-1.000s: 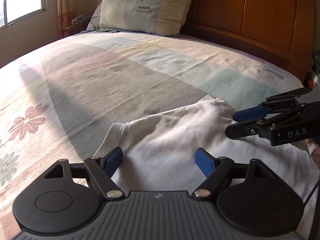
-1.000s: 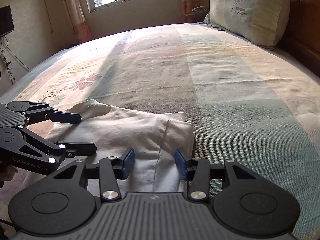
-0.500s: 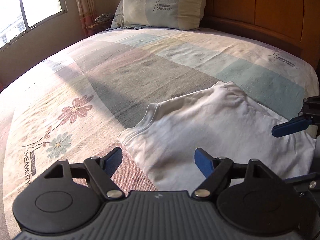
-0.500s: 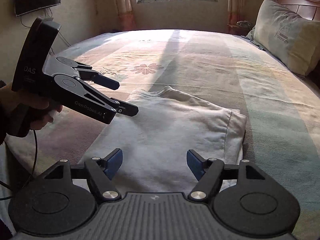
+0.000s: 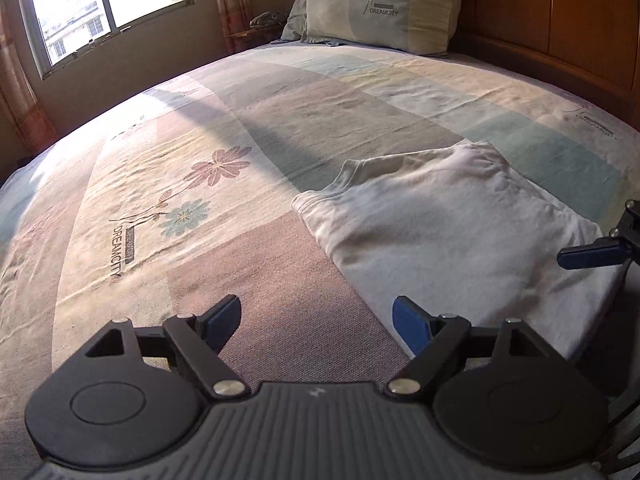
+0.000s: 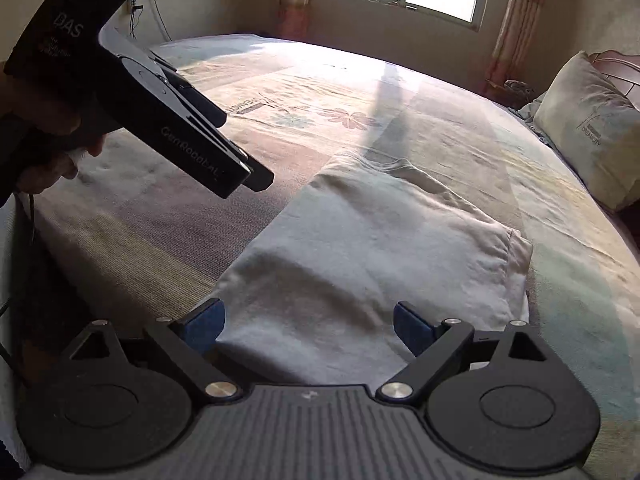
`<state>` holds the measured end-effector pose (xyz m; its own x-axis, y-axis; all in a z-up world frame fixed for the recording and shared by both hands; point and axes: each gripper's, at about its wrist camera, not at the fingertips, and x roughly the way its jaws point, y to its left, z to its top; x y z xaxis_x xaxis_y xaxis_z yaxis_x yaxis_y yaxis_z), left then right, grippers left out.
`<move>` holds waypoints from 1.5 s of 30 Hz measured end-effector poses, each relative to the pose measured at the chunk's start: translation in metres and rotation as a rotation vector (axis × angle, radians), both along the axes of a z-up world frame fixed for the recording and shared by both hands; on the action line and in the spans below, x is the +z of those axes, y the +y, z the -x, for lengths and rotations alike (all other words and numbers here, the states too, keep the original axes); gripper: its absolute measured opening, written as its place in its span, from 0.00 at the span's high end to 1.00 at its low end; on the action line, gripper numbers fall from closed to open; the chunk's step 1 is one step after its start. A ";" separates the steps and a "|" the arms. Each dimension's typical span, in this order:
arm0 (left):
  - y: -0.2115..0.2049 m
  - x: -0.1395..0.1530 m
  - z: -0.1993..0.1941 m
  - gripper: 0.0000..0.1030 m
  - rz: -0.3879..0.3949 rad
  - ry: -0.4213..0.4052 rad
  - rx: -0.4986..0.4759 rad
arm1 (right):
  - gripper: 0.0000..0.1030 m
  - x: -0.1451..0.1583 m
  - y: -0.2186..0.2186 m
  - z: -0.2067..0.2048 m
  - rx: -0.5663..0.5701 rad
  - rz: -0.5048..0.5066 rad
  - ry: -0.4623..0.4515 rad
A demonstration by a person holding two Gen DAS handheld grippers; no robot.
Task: Fold clothes
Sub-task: 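Open the right tool and withdraw both tools above the folded shirt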
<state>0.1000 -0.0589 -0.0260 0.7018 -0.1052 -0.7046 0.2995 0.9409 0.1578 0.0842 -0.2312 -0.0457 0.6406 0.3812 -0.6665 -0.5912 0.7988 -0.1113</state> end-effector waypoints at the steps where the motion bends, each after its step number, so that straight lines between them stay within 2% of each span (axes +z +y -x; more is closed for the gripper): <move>1: 0.001 0.001 0.002 0.19 0.007 0.001 0.002 | 0.06 -0.001 -0.001 -0.007 -0.021 -0.013 0.006; 7: 0.011 0.003 0.015 0.15 0.028 0.017 0.038 | 0.05 -0.007 -0.009 -0.052 -0.148 -0.087 0.044; 9: 0.013 0.000 0.016 0.15 0.022 0.030 0.052 | 0.01 -0.018 -0.016 -0.054 -0.196 -0.084 0.107; 11: 0.013 -0.004 0.016 0.15 0.019 0.042 0.056 | 0.01 -0.013 -0.026 -0.046 -0.193 -0.124 0.113; 13: 0.008 -0.007 0.012 0.15 0.023 0.049 0.053 | 0.01 -0.002 -0.040 -0.041 -0.215 -0.187 0.077; 15: 0.002 -0.010 0.010 0.15 0.030 0.055 0.042 | 0.00 0.001 -0.050 -0.044 -0.252 -0.196 0.036; 19: -0.006 -0.013 0.011 0.15 0.048 0.074 0.004 | 0.00 -0.023 -0.065 -0.062 -0.292 -0.192 0.148; 24: -0.009 -0.005 -0.007 0.15 0.114 0.092 -0.001 | 0.00 -0.029 -0.062 -0.049 -0.259 -0.172 0.078; 27: -0.022 0.004 -0.030 0.15 0.185 0.077 -0.051 | 0.00 -0.031 -0.062 -0.049 -0.248 -0.173 0.066; 29: -0.037 0.004 -0.047 0.14 0.191 0.091 -0.081 | 0.00 -0.032 -0.065 -0.048 -0.242 -0.189 0.059; 32: -0.059 -0.005 -0.071 0.13 0.162 0.107 -0.107 | 0.00 -0.033 -0.068 -0.047 -0.236 -0.211 0.050; 36: -0.073 -0.030 -0.103 0.13 0.181 0.186 -0.100 | 0.00 -0.033 -0.073 -0.049 -0.234 -0.246 0.063; 39: -0.078 -0.043 -0.116 0.13 0.120 0.192 -0.077 | 0.00 -0.033 -0.079 -0.051 -0.231 -0.284 0.075; 41: -0.081 -0.037 -0.117 0.13 0.103 0.200 -0.071 | 0.00 -0.033 -0.083 -0.051 -0.230 -0.315 0.083; 43: -0.085 -0.023 -0.110 0.13 0.086 0.172 -0.074 | 0.00 -0.033 -0.086 -0.051 -0.230 -0.338 0.088; 45: -0.085 -0.010 -0.098 0.13 0.110 0.156 -0.105 | 0.00 -0.033 -0.087 -0.051 -0.231 -0.350 0.091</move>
<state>0.1978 -0.1441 -0.0357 0.5665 -0.2547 -0.7837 0.4097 0.9122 -0.0003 0.1351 -0.3184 -0.0784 0.6801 0.4479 -0.5804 -0.3875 0.8917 0.2340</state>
